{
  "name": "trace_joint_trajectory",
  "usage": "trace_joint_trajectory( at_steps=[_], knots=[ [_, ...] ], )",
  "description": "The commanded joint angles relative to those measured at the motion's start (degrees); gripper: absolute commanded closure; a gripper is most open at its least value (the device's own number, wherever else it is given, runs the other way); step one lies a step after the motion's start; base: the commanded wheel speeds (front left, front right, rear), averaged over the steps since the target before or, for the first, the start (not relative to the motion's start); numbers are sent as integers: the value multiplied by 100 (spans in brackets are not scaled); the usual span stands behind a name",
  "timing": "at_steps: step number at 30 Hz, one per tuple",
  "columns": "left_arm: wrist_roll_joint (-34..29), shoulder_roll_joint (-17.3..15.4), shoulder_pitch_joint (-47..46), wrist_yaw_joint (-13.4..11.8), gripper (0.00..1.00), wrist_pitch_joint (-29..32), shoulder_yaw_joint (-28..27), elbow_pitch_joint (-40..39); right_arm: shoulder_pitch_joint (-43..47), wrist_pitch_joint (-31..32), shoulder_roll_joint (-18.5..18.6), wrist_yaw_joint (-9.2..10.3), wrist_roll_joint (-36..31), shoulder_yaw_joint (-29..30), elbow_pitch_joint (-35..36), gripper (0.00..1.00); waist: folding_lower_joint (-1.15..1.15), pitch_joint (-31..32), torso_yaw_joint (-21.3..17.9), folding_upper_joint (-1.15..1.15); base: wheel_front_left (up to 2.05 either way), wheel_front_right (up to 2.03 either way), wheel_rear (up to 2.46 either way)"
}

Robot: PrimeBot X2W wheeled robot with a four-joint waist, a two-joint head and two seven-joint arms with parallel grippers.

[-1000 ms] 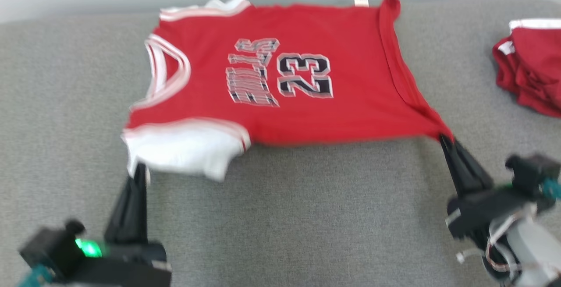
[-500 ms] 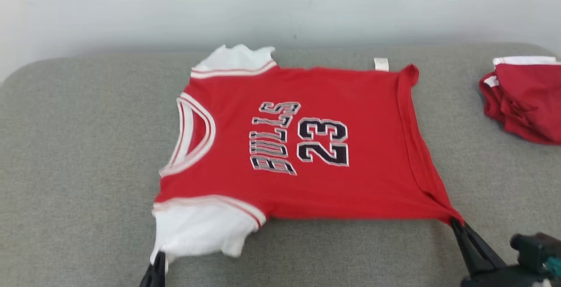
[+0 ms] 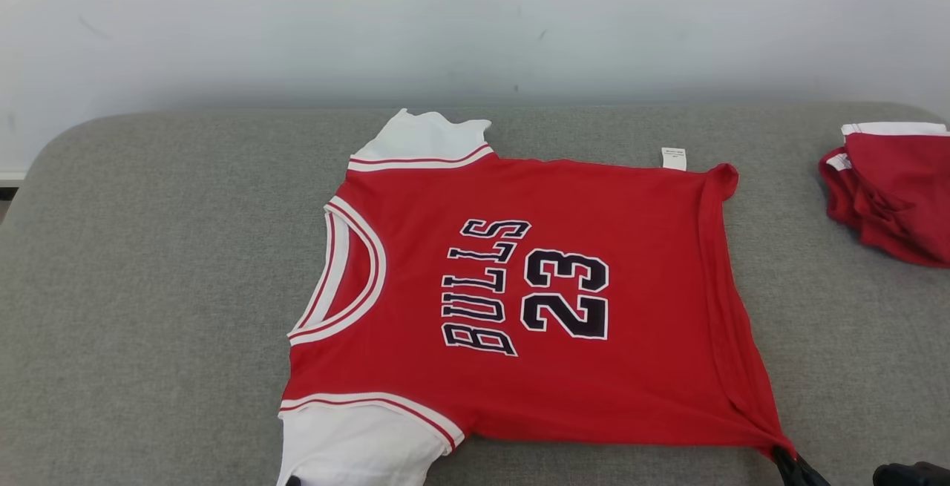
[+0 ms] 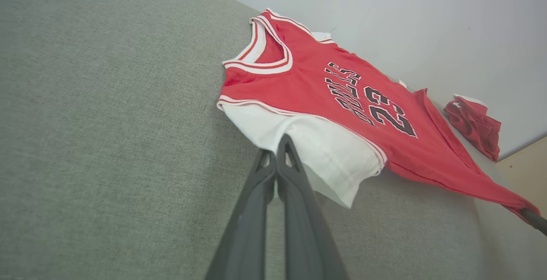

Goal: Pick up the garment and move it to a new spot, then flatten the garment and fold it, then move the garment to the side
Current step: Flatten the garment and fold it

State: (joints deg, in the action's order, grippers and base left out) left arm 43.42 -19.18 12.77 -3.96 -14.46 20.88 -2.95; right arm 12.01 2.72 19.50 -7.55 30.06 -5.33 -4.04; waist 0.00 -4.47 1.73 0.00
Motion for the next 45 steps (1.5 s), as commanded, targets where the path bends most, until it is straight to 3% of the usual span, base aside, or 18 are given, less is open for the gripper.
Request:
trace_joint_trajectory(
  at_steps=[1,8,20,31,39,40,41,42,45],
  knots=[
    [-14,10,-94,52,100,-5,19,41,60,67,-34,17,-71,22,59,100,0,11,-30,0,0,0,0],
    [-25,24,-698,253,100,74,79,500,-344,234,-126,17,-49,-279,-89,100,0,23,-229,0,0,0,0],
    [-259,-415,-2330,757,100,455,67,1316,-1585,186,154,17,201,-843,-645,100,0,-273,-426,0,0,0,0],
    [-370,-374,-4015,1045,100,657,328,2717,-2934,-29,347,17,288,-1463,-1631,100,0,-792,-544,0,0,0,0],
    [-566,-302,-4655,1114,100,450,636,3624,-3553,-400,311,17,276,-1796,-2291,100,0,-941,-547,0,0,0,0],
    [-647,-297,-4722,1115,53,374,678,3732,-3620,-494,313,17,255,-1820,-2377,56,0,-937,-541,0,0,0,0],
    [-710,-267,-4754,1116,6,301,717,3817,-3646,-565,308,17,258,-1858,-2456,20,0,-921,-530,0,0,0,0],
    [-735,-224,-4773,1115,0,235,734,3913,-3651,-640,299,17,299,-1877,-2538,0,0,-898,-517,0,0,0,0],
    [-707,-153,-4726,1121,0,100,723,4141,-3641,-825,314,17,383,-1939,-2726,0,0,-796,-485,0,0,0,0]
  ],
)
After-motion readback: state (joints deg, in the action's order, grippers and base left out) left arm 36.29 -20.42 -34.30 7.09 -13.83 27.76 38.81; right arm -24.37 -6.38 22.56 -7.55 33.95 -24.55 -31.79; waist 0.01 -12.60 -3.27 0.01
